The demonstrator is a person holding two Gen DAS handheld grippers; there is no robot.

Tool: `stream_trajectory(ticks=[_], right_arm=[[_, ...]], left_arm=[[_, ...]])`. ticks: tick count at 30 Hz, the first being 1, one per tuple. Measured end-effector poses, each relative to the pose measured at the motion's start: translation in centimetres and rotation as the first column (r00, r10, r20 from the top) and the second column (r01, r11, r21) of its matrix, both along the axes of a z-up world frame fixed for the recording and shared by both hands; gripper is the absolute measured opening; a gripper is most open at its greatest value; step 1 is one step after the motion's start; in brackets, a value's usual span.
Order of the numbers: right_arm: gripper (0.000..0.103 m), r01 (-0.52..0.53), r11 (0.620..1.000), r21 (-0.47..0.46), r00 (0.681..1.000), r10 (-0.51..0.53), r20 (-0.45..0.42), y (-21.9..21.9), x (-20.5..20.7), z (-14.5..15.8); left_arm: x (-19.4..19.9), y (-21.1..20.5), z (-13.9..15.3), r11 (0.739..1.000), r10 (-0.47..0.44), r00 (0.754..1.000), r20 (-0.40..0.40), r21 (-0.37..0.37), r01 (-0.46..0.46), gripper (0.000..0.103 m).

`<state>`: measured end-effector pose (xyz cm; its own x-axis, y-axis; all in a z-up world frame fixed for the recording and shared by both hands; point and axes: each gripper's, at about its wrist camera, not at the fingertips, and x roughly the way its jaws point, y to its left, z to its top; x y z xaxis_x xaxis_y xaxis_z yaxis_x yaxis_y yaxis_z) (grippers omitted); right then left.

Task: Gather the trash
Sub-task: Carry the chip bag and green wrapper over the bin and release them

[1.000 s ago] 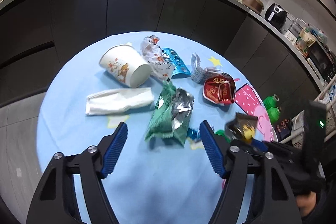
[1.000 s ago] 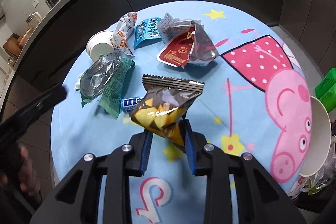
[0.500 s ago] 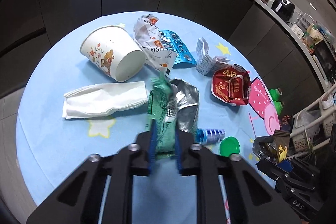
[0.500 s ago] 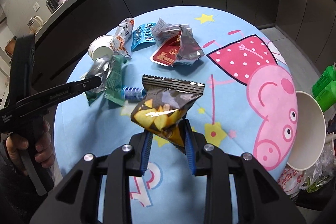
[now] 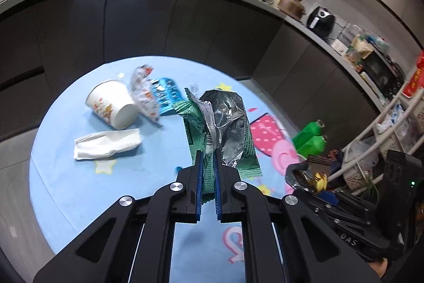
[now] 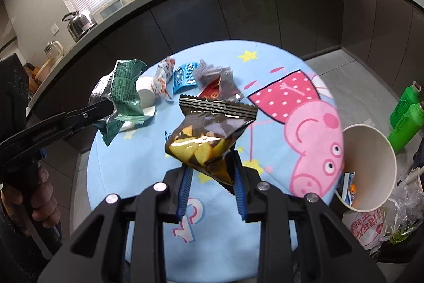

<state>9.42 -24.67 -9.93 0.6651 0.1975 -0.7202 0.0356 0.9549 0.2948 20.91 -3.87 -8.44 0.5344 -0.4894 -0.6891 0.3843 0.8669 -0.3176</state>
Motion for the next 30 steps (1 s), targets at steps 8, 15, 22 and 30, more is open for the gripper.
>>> stream_trajectory(ticks=[8, 15, 22, 30], right_arm=[[0.030, 0.102, 0.995, 0.002, 0.994, -0.102, 0.046, -4.5, -3.3, 1.8], [0.030, 0.233, 0.972, 0.014, 0.972, -0.233, 0.042, -9.9, -5.5, 1.3], [0.030, 0.359, 0.933, -0.011, 0.933, -0.359, 0.004, -15.0, -7.8, -1.1], [0.030, 0.429, 0.902, 0.045, 0.902, -0.425, -0.073, -19.5, -8.8, -5.6]], left_arm=[[-2.9, -5.4, 2.7, 0.991, -0.130, 0.990, 0.048, -0.030, 0.132, 0.007], [-4.0, -11.9, 2.6, 0.965, -0.259, 0.965, 0.038, -0.028, 0.260, 0.007], [-4.0, -18.6, 1.1, 0.931, -0.365, 0.931, 0.010, -0.004, 0.365, 0.007], [-3.6, -25.4, -2.0, 0.891, -0.453, 0.889, -0.059, 0.009, 0.455, 0.007]])
